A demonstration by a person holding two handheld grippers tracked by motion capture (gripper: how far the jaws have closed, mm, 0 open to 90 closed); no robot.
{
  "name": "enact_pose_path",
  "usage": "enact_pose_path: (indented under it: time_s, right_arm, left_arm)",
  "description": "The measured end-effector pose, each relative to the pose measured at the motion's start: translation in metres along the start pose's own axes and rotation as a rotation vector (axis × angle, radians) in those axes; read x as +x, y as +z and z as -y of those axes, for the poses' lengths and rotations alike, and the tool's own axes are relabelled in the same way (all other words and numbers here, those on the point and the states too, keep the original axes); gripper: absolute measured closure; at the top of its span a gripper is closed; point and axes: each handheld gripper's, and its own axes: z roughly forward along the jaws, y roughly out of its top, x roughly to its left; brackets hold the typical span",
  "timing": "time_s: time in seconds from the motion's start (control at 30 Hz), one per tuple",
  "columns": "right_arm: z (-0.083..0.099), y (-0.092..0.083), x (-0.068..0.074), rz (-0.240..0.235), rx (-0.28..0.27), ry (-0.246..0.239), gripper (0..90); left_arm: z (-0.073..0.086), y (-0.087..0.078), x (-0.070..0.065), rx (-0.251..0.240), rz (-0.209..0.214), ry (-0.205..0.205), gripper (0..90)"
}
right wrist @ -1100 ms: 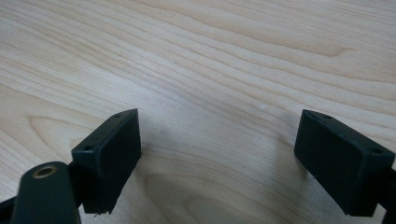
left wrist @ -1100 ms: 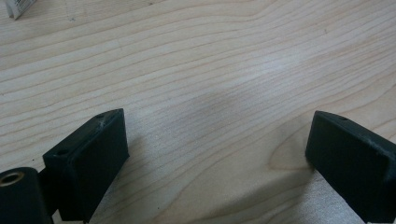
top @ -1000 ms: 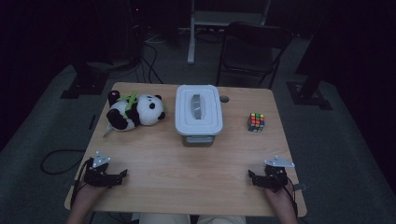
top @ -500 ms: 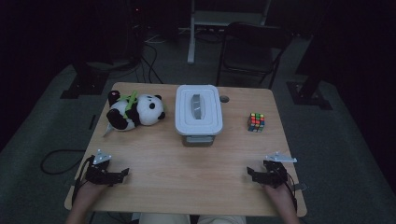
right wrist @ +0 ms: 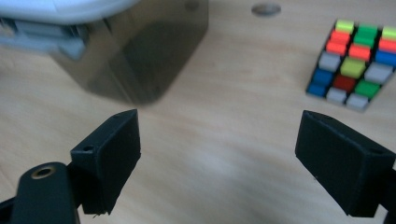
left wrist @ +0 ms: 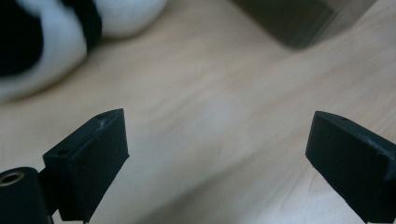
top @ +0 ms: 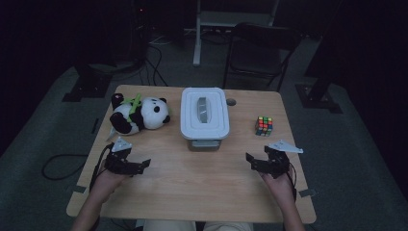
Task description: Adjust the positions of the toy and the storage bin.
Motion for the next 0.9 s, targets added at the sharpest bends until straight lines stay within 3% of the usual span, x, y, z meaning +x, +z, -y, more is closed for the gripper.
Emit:
enact_pose_path:
  time_s: [0.23, 0.33, 0.5, 0.63, 0.9]
  right_arm:
    - [-0.031, 0.011, 0.013, -0.035, -0.063, 0.011, 13.9]
    - [-0.038, 0.015, 0.017, -0.043, -0.082, 0.019, 13.8]
    - [-0.062, 0.031, 0.027, -0.080, -0.120, 0.076, 14.8]
    - [-0.079, 0.049, 0.037, -0.085, -0.103, 0.100, 16.6]
    - [-0.099, 0.082, 0.038, -0.073, -0.070, 0.170, 25.7]
  left_arm:
    - [-0.043, 0.005, -0.018, -0.064, 0.056, 0.020, 6.4]
    - [-0.053, 0.008, -0.020, -0.084, 0.052, 0.023, 6.4]
    - [-0.080, 0.019, -0.023, -0.127, 0.059, 0.004, 6.4]
    - [-0.096, 0.030, -0.024, -0.148, 0.077, -0.005, 6.5]
    - [-0.122, 0.057, -0.027, -0.144, 0.110, -0.045, 6.5]
